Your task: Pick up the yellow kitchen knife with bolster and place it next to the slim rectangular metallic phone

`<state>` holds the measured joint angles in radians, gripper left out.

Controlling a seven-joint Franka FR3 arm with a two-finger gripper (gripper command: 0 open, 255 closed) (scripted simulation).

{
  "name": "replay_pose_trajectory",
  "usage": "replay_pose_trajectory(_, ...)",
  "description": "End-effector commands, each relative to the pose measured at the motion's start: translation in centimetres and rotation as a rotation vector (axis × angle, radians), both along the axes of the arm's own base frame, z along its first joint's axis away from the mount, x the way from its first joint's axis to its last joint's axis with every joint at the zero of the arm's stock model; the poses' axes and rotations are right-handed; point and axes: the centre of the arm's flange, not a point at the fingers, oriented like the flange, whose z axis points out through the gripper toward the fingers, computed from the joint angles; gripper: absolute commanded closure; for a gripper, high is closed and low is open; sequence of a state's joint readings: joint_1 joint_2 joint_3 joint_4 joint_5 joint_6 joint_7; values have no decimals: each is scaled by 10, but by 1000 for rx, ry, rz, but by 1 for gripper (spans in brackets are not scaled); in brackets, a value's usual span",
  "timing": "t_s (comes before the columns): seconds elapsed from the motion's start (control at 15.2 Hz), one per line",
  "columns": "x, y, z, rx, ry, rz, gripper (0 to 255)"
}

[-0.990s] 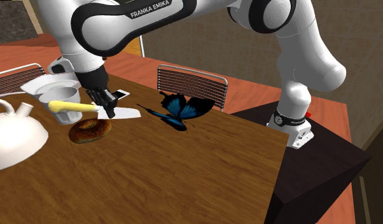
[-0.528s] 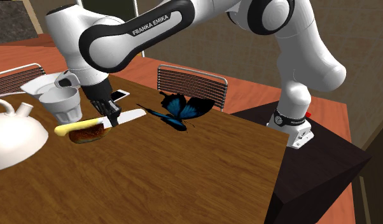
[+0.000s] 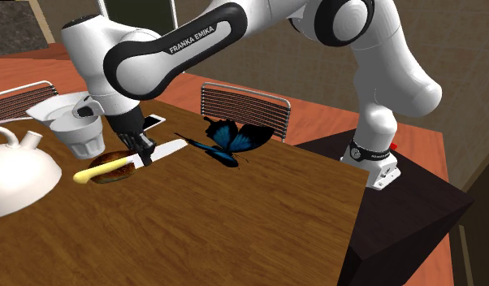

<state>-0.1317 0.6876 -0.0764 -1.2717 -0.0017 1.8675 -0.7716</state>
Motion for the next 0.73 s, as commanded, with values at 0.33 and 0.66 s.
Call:
replay_pose_trajectory(0.33, 0, 0, 0, 0, 0, 0, 0)
replay_pose_trajectory(0.66, 4, 1, 39, 0, 0, 0, 0)
